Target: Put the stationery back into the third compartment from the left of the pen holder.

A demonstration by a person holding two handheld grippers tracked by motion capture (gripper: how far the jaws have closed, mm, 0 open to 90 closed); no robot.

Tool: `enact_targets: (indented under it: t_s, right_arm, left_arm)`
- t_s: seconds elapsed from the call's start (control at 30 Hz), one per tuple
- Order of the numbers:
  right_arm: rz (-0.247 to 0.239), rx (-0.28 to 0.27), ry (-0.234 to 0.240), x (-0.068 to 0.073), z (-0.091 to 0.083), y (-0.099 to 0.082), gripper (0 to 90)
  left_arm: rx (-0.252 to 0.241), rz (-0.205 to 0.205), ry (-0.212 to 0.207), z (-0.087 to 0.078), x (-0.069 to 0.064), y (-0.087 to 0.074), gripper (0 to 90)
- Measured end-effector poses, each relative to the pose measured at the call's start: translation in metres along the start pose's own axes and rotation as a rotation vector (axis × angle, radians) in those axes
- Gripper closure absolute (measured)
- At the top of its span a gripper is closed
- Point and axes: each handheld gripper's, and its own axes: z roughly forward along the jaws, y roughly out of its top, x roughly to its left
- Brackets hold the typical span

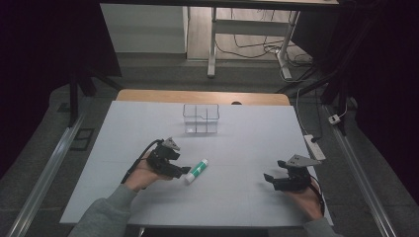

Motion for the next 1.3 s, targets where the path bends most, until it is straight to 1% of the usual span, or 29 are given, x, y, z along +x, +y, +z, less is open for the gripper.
enact_targets:
  t_s: [0.17,0.33,0.43,0.57,0.7,0.77,0.9,1.0,1.07,1.1,1.2,1.27,1.3]
  right_arm:
    - [-0.001,-0.007,0.006,0.0,0.0,0.0,18.8]
    - [-0.003,-0.008,0.008,0.001,0.0,0.0,18.9]
    - [-0.004,-0.006,0.009,0.001,0.0,0.0,18.9]
    - [-0.002,0.0,0.01,0.001,0.001,0.0,18.9]
    - [-0.006,0.003,0.001,0.002,0.001,0.0,18.9]
    - [-0.007,0.007,0.009,0.001,0.002,0.0,18.9]
    - [-0.01,0.015,0.005,0.002,0.002,0.0,18.9]
    - [-0.005,0.016,0.005,0.001,0.003,0.0,18.9]
    - [-0.004,0.015,0.006,0.001,0.003,0.0,18.9]
    - [-0.005,0.015,0.006,0.001,0.003,0.0,18.9]
    - [-0.004,0.016,0.005,0.001,0.003,0.0,18.9]
    - [-0.007,0.018,0.006,0.001,0.003,0.0,18.9]
    - [-0.006,0.016,0.008,0.001,0.004,-0.001,18.9]
  left_arm:
    - [0.023,0.005,-0.003,0.008,-0.006,0.002,28.7]
    - [0.061,0.029,0.001,0.017,-0.013,0.005,28.5]
    - [0.072,0.038,-0.002,0.021,-0.015,0.005,28.6]
    - [0.089,0.037,-0.009,0.029,-0.018,0.006,28.9]
    - [0.108,0.048,-0.012,0.034,-0.02,0.006,30.6]
    - [0.118,0.053,-0.006,0.037,-0.021,0.006,32.5]
    - [0.137,0.048,-0.009,0.042,-0.02,0.006,35.3]
    - [0.151,0.041,-0.009,0.045,-0.02,0.006,39.8]
    - [0.157,0.039,0.003,0.047,-0.021,0.006,44.8]
    - [0.157,0.038,0.014,0.047,-0.022,0.006,47.1]
    - [0.146,0.017,0.02,0.046,-0.022,0.005,52.7]
    - [0.144,0.015,0.022,0.045,-0.023,0.005,57.5]
    - [0.147,0.018,0.03,0.045,-0.023,0.005,60.8]
